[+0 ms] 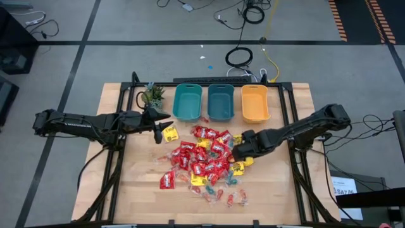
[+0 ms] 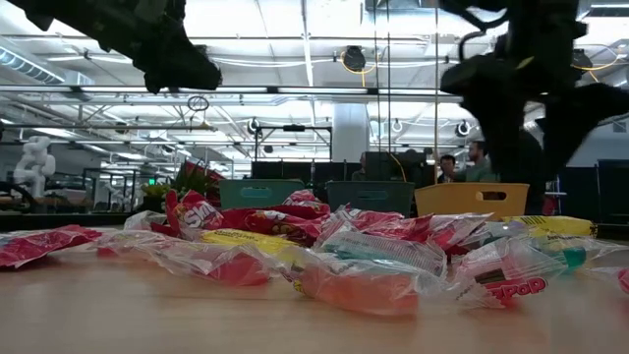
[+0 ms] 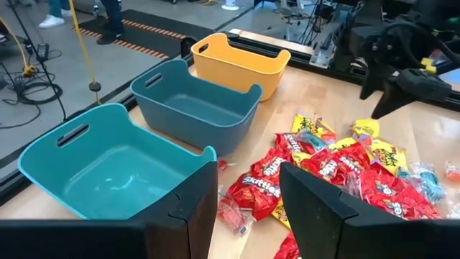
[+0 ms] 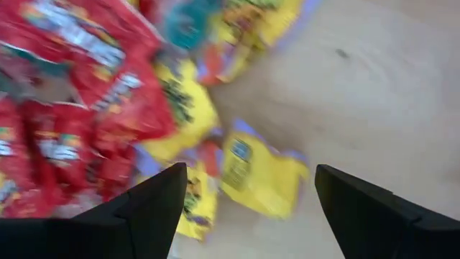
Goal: Sort candy
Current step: Put the yellow candy into the blue bin
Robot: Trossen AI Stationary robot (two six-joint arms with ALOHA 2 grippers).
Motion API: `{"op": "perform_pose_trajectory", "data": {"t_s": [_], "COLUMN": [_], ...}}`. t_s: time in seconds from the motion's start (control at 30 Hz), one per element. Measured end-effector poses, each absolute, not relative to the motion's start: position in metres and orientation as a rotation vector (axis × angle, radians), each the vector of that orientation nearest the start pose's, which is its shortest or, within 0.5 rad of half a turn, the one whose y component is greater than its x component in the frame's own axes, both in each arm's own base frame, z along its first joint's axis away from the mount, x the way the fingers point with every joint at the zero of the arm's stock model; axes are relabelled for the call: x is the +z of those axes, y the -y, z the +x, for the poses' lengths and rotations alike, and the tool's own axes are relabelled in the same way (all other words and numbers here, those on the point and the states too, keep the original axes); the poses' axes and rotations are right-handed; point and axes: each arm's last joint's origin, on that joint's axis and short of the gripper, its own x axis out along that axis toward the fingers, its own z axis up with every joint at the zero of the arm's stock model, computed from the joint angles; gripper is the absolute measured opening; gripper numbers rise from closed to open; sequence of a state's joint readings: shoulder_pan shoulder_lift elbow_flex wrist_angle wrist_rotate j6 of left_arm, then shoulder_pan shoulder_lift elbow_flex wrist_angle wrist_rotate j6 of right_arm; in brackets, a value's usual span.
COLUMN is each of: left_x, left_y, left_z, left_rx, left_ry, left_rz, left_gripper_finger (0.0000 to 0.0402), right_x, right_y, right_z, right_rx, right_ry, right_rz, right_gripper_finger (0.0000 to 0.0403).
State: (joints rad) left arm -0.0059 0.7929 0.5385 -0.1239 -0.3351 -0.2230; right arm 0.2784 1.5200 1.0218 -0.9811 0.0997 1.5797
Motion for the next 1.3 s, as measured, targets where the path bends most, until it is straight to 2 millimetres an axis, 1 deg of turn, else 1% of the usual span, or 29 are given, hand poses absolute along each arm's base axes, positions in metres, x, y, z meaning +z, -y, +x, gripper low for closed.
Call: {"op": "perform_pose_trajectory", "data": {"t_s": [0.07,0.17,0.23,0.4,0.5,0.6,0.7,0.83,0.97,1.07,1.1,1.17,1.3], "left_x": [0.253,0.253,0.253,0.253,0.253,0.253,0.253,0.253,0.253,0.253,0.253,0.253,0.253], "left_y": [-0.008,-0.008,-0.008,-0.008,-0.008,-0.008,-0.008,-0.008,-0.008,-0.008,-0.008,-0.008,-0.008], "left_z": [0.175,0.175,0.175,0.175,0.175,0.175,0.176,0.176,0.176,0.176,0.176,0.176,0.176], "left_rx": [0.365,0.365,0.365,0.365,0.366,0.363,0.349,0.348,0.348,0.348,0.347,0.343,0.331], "left_ry": [-0.336,-0.336,-0.335,-0.335,-0.334,-0.334,-0.336,-0.336,-0.336,-0.336,-0.337,-0.34,-0.352], "left_rz": [-0.154,-0.154,-0.154,-0.155,-0.157,-0.158,-0.16,-0.162,-0.162,-0.162,-0.158,-0.138,-0.071], "left_gripper_finger": [0.016,0.016,0.016,0.016,0.016,0.016,0.016,0.016,0.016,0.016,0.016,0.016,0.016], "right_x": [0.206,0.203,0.196,0.168,0.158,0.151,0.148,0.148,0.149,0.153,0.156,0.167,0.206], "right_y": [-0.075,-0.082,-0.084,-0.083,-0.081,-0.079,-0.079,-0.079,-0.079,-0.081,-0.081,-0.081,-0.079], "right_z": [0.244,0.239,0.237,0.235,0.228,0.223,0.225,0.225,0.225,0.224,0.223,0.222,0.222], "right_rx": [-1.019,-1.027,-1.031,-0.996,-1.043,-1.074,-1.039,-1.04,-1.02,-0.994,-0.988,-0.995,-1.053], "right_ry": [-1.207,-1.227,-1.218,-1.157,-1.15,-1.154,-1.134,-1.112,-1.124,-1.125,-1.128,-1.135,-1.16], "right_rz": [1.0,1.015,1.032,1.112,1.125,1.126,1.149,1.135,1.117,1.111,1.108,1.103,1.05], "right_gripper_finger": [0.0298,0.0298,0.0298,0.0298,0.0294,0.0274,0.024,0.0174,0.0086,0.0022,0.0013,0.0014,0.0013]}}
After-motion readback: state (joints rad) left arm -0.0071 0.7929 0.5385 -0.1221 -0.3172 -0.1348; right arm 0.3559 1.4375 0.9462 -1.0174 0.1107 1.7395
